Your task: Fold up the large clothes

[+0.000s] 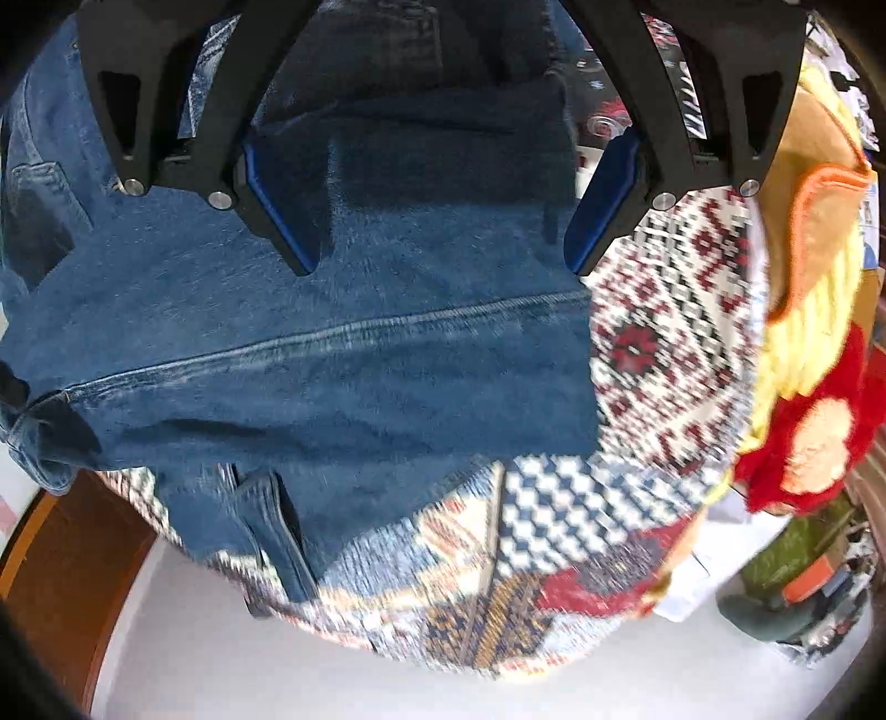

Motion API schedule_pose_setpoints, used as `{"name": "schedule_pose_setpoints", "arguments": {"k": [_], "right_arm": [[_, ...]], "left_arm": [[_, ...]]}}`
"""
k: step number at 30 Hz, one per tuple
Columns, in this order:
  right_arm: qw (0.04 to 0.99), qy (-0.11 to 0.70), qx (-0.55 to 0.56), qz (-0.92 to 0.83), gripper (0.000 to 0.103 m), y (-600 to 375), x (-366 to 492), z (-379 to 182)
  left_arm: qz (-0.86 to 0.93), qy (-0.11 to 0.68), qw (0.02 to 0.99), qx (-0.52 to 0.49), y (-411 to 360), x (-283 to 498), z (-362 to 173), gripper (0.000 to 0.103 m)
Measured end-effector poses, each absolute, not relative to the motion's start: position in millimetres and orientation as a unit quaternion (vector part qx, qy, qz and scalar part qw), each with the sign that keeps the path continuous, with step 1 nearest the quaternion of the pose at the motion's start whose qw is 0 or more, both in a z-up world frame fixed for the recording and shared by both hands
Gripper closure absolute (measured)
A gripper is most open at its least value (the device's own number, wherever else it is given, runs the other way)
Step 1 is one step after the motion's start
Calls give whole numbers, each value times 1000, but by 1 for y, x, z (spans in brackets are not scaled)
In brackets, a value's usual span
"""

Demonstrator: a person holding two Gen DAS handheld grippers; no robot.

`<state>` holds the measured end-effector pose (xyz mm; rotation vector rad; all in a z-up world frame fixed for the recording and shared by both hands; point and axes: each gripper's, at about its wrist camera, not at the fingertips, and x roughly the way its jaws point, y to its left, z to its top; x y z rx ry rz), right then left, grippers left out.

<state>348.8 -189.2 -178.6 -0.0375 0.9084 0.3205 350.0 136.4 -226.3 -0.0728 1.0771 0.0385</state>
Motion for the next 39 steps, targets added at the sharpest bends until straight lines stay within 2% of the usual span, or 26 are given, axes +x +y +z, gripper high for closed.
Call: {"name": "schedule_pose_setpoints", "arguments": {"k": [6, 10, 13, 19, 24, 30, 37, 39], "right_arm": [[877, 468, -59, 93, 66, -211, 348, -211], [848, 522, -9, 93, 66, -241, 359, -238], [841, 531, 19, 102, 66, -252, 357, -243], [853, 514, 16, 89, 64, -247, 360, -215], [862, 490, 11, 129, 64, -227, 368, -183], [827, 525, 10, 200, 64, -177, 381, -195], [775, 582, -124, 212, 63, -121, 379, -262], [779, 572, -132, 219, 61, -121, 376, -266]], "left_arm": [[33, 522, 851, -47, 134, 347, -248, 9], [31, 522, 851, -52, 135, 346, -251, 7], [33, 518, 853, -48, 133, 344, -251, 7], [24, 524, 851, -29, 128, 345, -240, 8], [-3, 493, 870, 1, 112, 346, -209, 8], [-42, 477, 878, -1, 92, 365, -192, 8], [-63, 529, 846, 12, 68, 379, -238, 7], [-60, 527, 847, 28, 63, 375, -248, 3]]}}
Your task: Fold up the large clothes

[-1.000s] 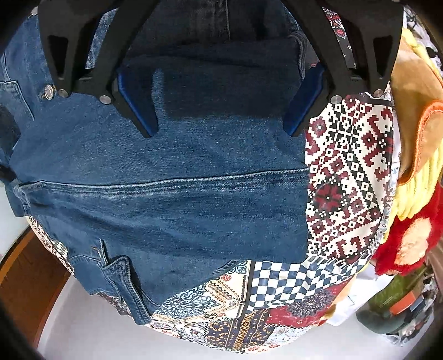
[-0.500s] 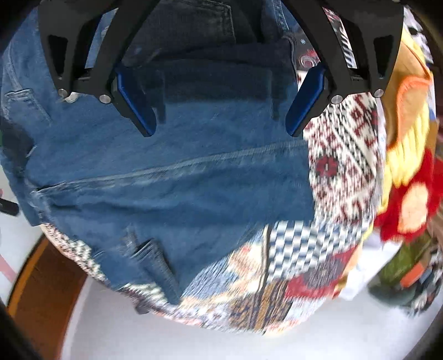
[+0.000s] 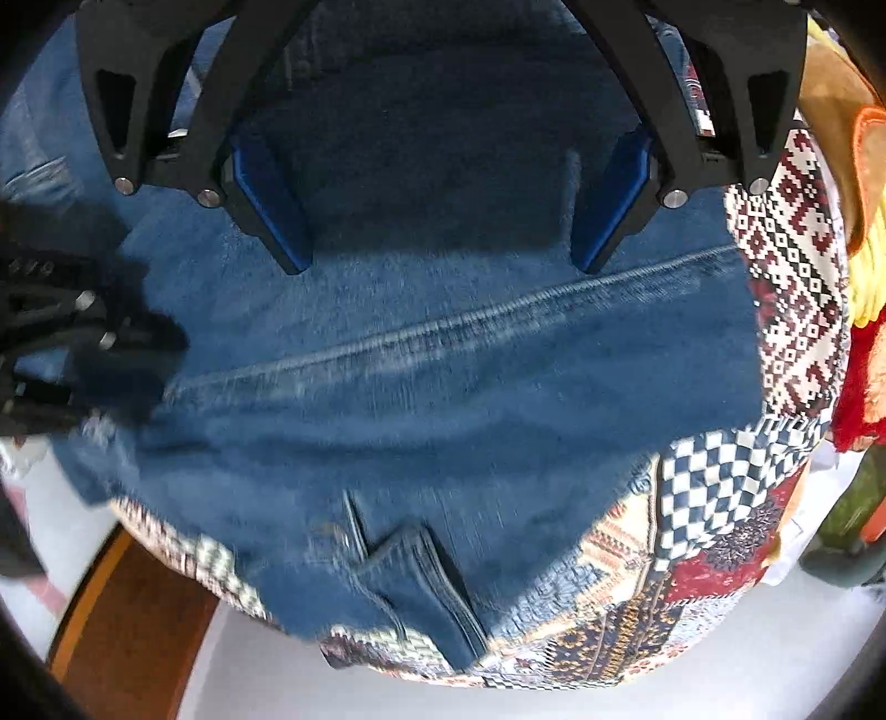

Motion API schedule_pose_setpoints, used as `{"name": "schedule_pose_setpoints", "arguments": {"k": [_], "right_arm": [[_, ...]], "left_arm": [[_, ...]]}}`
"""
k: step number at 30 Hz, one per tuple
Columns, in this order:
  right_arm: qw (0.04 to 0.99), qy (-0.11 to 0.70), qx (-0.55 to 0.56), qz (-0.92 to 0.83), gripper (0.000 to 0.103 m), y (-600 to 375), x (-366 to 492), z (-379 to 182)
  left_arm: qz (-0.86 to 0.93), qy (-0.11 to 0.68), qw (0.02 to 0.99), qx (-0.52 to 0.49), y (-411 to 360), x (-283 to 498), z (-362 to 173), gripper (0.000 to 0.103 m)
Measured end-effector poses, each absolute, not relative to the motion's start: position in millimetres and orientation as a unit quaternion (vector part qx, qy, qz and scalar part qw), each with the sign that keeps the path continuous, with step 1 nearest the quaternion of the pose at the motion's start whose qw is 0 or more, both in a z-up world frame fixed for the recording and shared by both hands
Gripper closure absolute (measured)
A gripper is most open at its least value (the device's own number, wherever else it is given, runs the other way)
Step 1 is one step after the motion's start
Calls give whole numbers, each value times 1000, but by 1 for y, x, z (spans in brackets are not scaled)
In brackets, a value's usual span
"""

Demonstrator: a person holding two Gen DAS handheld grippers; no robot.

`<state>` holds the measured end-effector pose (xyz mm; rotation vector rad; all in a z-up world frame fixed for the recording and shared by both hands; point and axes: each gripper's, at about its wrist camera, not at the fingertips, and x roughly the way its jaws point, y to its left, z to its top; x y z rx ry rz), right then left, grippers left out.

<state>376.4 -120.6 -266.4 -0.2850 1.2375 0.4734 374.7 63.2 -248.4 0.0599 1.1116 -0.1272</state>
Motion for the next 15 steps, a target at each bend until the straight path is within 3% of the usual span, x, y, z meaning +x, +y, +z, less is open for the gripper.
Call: {"name": "schedule_pose_setpoints", "arguments": {"k": [9, 11, 12, 15], "right_arm": [[765, 584, -136, 235, 53, -133, 374, -262], [770, 579, -151, 220, 39, -136, 372, -261], [775, 575, -164, 206, 26, -138, 371, -260], [783, 566, -167, 198, 22, -148, 362, -256]], "left_arm": [[-60, 531, 845, 30, 68, 365, -251, 0], [-57, 531, 845, 28, 68, 358, -250, 0], [-56, 532, 844, 27, 68, 355, -250, 0], [-51, 535, 843, 19, 70, 346, -250, 0]]}}
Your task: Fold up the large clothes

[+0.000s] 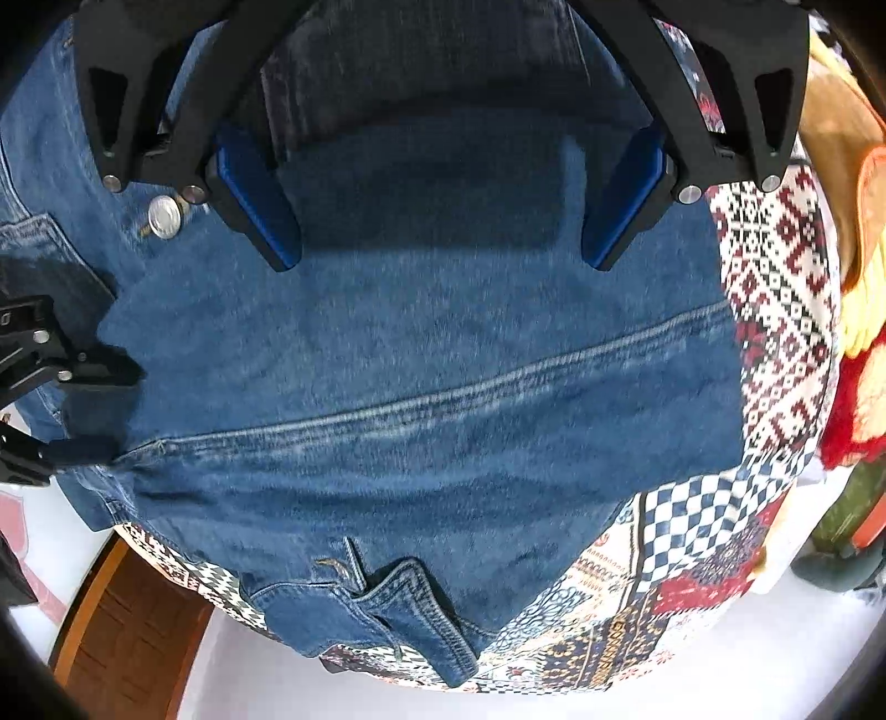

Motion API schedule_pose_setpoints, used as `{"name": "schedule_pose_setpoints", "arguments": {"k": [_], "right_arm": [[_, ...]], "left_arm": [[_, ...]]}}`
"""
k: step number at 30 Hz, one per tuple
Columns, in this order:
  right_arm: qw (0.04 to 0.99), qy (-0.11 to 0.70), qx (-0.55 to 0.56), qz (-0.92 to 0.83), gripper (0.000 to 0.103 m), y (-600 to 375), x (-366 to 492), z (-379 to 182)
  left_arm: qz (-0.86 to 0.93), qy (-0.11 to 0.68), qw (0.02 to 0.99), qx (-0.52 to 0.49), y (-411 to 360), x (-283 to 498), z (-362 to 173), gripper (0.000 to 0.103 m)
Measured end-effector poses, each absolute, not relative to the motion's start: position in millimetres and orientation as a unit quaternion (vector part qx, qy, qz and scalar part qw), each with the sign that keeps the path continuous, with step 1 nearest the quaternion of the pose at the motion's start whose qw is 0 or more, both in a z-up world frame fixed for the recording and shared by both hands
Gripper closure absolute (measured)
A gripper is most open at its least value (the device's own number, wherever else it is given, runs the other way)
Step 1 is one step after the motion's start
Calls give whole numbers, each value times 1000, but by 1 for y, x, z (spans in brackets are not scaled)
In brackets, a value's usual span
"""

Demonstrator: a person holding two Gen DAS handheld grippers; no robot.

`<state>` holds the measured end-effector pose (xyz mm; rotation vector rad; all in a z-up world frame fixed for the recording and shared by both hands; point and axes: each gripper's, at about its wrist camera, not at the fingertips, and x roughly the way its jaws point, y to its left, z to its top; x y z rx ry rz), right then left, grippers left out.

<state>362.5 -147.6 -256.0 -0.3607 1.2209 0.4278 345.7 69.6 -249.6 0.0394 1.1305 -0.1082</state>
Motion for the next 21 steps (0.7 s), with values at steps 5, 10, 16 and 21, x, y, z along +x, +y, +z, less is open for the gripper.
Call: {"name": "schedule_pose_setpoints", "arguments": {"k": [5, 10, 16, 21], "right_arm": [[794, 561, -121, 198, 21, -167, 350, -233], [829, 524, -83, 176, 21, -201, 338, -192], [864, 488, -7, 125, 21, -270, 328, -153], [871, 483, 45, 73, 21, -338, 316, -143]], "left_arm": [[-37, 542, 840, 10, 76, 334, -241, 0], [-14, 520, 853, 42, 76, 332, -213, 0], [-14, 462, 886, 39, 64, 341, -156, 0], [-40, 435, 899, 36, 36, 355, -131, 0]]}}
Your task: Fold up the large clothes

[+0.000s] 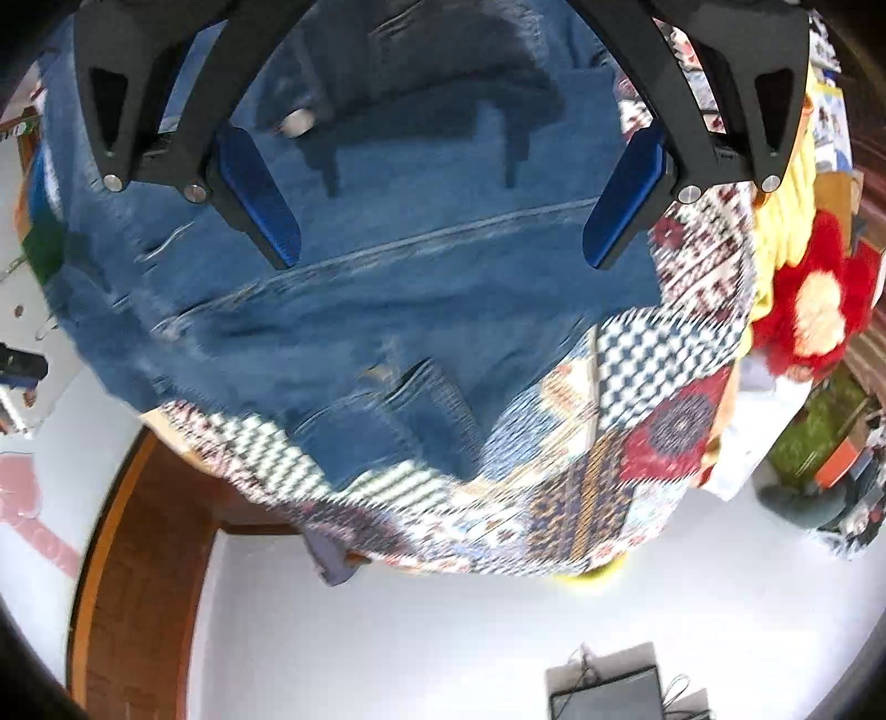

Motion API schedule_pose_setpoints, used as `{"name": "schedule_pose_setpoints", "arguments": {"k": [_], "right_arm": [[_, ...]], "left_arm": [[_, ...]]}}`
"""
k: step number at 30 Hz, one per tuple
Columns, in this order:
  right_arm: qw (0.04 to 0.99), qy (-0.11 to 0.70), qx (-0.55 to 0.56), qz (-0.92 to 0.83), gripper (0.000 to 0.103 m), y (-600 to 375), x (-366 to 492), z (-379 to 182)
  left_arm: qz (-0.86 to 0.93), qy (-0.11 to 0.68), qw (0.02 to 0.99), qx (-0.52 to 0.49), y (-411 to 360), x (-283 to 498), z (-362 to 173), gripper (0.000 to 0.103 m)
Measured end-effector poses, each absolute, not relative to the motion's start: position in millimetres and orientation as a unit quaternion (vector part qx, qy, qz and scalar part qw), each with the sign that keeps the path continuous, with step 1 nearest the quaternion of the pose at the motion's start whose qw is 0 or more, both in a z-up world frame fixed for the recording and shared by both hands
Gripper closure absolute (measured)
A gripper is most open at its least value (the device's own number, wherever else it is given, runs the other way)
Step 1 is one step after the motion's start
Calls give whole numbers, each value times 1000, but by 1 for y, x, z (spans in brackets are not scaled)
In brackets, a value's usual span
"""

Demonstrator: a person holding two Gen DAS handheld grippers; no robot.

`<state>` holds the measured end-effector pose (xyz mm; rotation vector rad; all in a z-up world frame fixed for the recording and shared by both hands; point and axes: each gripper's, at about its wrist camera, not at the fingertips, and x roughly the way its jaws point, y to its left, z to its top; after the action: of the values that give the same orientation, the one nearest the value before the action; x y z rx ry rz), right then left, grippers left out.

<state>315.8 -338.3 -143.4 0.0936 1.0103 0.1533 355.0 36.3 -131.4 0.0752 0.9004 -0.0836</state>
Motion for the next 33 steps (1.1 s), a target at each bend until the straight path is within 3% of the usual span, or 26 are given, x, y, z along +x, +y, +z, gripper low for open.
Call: {"name": "schedule_pose_setpoints", "arguments": {"k": [6, 17, 27, 29, 33], "right_arm": [[852, 499, 152, 27, 20, -422, 296, -163], [734, 545, 404, 16, 20, -513, 260, -270], [726, 520, 449, -26, 20, -519, 290, -296], [727, 514, 453, -46, 25, -519, 298, -296], [747, 502, 431, -58, 65, -511, 308, -281]], "left_arm": [[-81, 441, 892, 57, -12, 374, -139, 0], [-104, 482, 866, 79, -67, 394, -191, 0], [-75, 510, 857, 22, -46, 384, -213, 0], [-71, 505, 860, 17, -37, 378, -209, 0], [-52, 497, 866, 26, -21, 362, -199, 0]]}}
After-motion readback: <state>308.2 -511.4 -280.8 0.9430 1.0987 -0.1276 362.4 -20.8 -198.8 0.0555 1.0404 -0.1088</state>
